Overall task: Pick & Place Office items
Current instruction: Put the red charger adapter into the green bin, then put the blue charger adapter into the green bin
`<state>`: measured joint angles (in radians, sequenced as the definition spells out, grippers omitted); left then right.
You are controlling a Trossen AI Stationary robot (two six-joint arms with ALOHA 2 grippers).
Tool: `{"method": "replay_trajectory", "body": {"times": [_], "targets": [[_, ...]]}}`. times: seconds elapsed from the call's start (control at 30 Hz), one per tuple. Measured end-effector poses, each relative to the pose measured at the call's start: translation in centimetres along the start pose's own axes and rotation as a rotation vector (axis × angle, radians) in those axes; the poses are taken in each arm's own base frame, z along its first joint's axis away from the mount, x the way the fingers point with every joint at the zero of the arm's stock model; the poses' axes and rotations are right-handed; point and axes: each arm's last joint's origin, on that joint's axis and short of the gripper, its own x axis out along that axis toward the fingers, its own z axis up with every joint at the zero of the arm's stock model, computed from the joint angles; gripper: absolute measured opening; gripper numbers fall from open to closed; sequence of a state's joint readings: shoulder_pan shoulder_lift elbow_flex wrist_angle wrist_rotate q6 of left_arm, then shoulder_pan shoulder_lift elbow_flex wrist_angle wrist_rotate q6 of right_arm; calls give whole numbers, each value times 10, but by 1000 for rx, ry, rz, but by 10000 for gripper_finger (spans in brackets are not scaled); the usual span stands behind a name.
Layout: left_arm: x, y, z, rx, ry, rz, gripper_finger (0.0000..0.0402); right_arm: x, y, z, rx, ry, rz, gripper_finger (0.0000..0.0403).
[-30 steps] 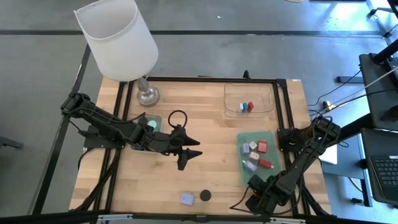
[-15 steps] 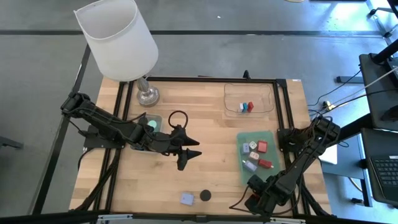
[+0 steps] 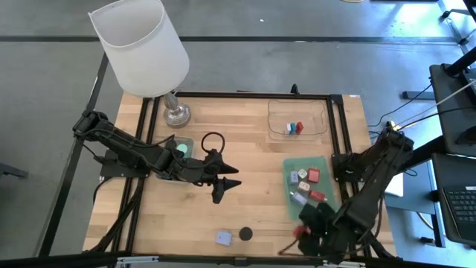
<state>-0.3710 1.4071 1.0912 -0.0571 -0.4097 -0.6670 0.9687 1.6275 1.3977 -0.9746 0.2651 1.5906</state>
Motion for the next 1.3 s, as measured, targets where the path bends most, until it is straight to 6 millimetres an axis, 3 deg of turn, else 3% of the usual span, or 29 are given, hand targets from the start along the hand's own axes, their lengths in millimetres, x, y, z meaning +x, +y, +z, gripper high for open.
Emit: {"method": "replay_trajectory", "body": {"times": [0.2,0.47,0.6,0.77,1.0,1.2,1.3], "targets": [[0,0,0,-1,-12,15,226,-45,-19,34,-9,-230,-146,201],[0,0,0,-46,-12,15,226,-51,-49,65,-85,-226,-405,202],[0,0,0,-54,-12,14,226,-36,-62,73,-161,-182,-494,203],[0,0,0,-56,-13,15,226,-2,-91,70,-162,-19,-596,203],[0,0,0,-56,-13,15,226,39,-125,57,-124,82,-487,203],[0,1,1,-54,-39,47,226,57,-144,49,-92,80,-452,199],[0,2,2,-54,-61,73,226,61,-144,48,-87,74,-414,192]]}}
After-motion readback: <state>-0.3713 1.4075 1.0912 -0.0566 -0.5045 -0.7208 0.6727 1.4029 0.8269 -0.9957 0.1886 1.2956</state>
